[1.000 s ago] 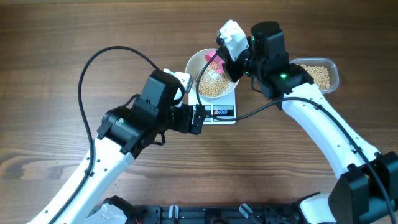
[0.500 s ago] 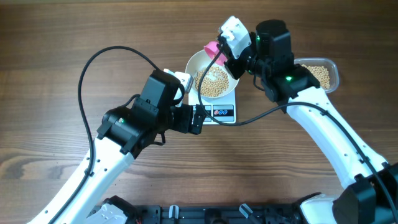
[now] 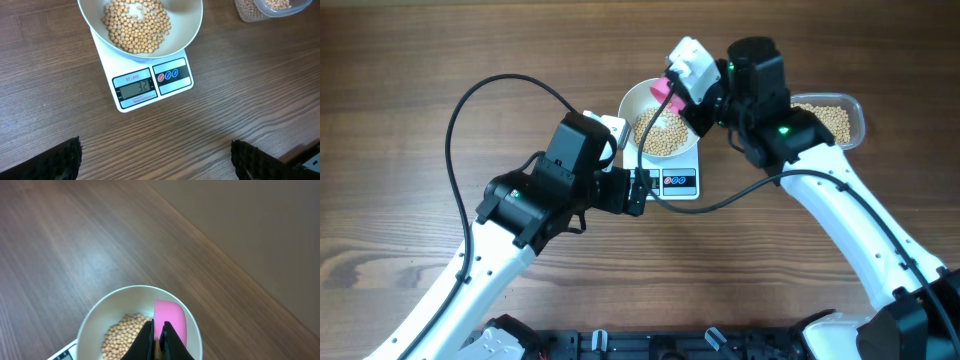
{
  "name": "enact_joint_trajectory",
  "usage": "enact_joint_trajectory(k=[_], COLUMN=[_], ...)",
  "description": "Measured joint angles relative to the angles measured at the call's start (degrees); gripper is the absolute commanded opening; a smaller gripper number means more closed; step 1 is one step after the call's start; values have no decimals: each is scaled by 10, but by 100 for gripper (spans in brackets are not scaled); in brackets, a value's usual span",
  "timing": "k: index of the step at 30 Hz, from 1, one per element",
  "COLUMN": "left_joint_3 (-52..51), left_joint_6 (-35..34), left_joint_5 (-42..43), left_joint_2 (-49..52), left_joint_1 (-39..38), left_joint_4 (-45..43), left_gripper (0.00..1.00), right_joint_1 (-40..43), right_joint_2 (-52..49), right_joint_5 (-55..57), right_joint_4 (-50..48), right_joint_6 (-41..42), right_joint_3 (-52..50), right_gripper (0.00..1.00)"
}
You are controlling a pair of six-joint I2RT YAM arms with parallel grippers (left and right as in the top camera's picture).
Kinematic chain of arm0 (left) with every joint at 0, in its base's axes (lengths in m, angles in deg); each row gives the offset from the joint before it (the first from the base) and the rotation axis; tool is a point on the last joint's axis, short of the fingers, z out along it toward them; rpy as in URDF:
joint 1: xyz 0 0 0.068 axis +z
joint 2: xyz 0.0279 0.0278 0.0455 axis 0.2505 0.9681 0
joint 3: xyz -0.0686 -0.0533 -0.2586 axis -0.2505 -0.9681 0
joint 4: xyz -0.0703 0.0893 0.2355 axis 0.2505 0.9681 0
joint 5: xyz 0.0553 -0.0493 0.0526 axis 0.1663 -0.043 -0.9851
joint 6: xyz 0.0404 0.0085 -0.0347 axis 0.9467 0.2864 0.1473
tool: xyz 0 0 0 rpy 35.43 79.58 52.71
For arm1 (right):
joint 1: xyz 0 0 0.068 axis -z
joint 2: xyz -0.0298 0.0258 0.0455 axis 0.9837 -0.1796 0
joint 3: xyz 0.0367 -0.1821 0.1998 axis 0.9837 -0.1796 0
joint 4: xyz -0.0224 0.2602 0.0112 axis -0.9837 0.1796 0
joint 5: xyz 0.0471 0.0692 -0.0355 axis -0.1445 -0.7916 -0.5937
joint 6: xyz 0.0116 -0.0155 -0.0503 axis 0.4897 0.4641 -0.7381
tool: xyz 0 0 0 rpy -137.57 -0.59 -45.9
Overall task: Scoop item into bowl and weigh 150g on scale
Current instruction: 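Carry the empty scoop right back to the soybean tub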
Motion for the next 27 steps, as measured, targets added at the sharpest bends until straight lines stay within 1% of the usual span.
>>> enact_joint_trajectory(k=[8, 12, 16, 20, 23, 24, 27], left_joint_3=[0, 0, 0, 0, 0, 0, 0], left_joint_6=[0, 0, 0, 0, 0, 0, 0], left_joint_5=[0, 0, 0, 0, 0, 0, 0], left_joint_2=[0, 0, 0, 0, 0, 0, 0], left_joint_1=[0, 0, 0, 0, 0, 0, 0], left_joint_4=[0, 0, 0, 0, 0, 0, 0], left_gripper=[100, 100, 100, 100, 100, 100, 100], right_joint_1=[-29, -28, -22, -2, 28, 46, 82], right_joint_2=[1, 1, 3, 19, 41, 50, 57], right_joint_5=[10, 16, 17, 16, 9, -1, -36], right_joint_4=[0, 0, -6, -11, -13, -14, -15], right_joint_6=[-13, 10, 55, 118, 170, 198, 246], right_joint_3=[0, 0, 0, 0, 0, 0, 0], right_gripper=[4, 4, 4, 4, 4, 4, 4])
